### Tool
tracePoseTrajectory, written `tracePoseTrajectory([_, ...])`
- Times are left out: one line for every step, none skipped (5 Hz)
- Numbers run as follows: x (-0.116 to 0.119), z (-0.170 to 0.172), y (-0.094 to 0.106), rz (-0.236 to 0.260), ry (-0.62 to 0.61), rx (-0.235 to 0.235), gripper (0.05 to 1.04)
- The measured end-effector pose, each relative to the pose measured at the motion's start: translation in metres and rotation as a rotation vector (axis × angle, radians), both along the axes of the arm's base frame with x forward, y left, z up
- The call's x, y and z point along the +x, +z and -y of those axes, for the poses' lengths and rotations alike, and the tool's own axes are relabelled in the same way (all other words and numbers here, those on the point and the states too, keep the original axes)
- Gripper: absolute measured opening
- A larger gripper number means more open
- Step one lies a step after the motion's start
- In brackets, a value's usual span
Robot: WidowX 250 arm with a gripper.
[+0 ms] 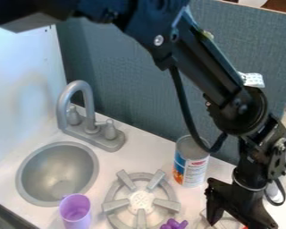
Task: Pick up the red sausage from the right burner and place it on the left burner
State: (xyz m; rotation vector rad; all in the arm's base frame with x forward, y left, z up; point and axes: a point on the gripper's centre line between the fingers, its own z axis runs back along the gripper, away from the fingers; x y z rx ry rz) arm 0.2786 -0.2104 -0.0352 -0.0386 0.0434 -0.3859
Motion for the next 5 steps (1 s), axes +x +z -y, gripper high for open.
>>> tracePoseTrajectory([-0.007,-0.005,-0.015,-0.039,-0.006,0.027,1.001])
tracePoseTrajectory([-0.006,0.001,-0.026,-0.039,-0.055,-0.009,1.001])
tracePoseTrajectory([-0.003,0.004,-0.039,-0.064,-0.059,0.012,1.001])
tracePoseTrajectory([-0.002,0.011,-0.049,-0.071,-0.065,0.024,1.001])
tracePoseTrajectory([0.002,0.016,-0.057,-0.080,-0.065,0.030,1.001])
